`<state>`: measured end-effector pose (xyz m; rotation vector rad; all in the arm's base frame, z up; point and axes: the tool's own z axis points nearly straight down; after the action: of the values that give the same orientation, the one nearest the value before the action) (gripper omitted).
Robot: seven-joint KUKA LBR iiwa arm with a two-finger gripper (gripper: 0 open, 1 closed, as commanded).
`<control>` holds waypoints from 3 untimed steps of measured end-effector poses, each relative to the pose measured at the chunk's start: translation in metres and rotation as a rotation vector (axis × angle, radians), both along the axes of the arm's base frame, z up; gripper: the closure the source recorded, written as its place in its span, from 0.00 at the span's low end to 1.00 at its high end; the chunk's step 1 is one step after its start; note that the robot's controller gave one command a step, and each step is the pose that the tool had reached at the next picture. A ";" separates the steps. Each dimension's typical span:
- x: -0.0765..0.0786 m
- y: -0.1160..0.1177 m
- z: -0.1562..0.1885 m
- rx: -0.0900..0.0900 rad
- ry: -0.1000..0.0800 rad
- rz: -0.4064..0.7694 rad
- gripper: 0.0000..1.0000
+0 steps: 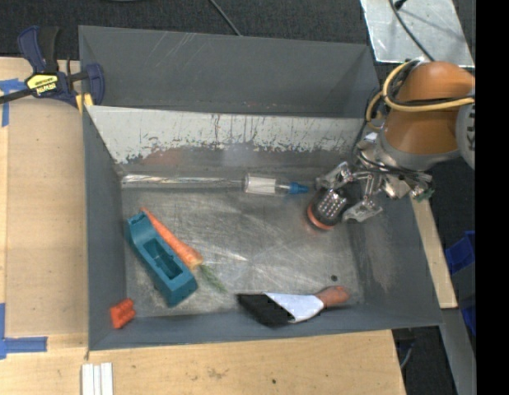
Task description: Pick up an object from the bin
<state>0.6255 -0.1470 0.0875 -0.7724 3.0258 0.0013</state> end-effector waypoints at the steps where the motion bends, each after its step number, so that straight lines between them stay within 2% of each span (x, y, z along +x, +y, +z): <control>1: 0.000 0.000 0.000 0.000 0.000 0.000 1.00; 2: -0.011 0.008 0.051 -0.004 0.020 -0.007 1.00; 3: -0.002 0.026 0.060 -0.010 -0.001 0.025 1.00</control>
Offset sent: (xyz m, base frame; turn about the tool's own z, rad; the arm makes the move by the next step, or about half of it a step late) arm -0.0143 0.0243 0.1445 0.0161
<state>0.6234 -0.1207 0.1474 -0.8111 3.0170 -0.0135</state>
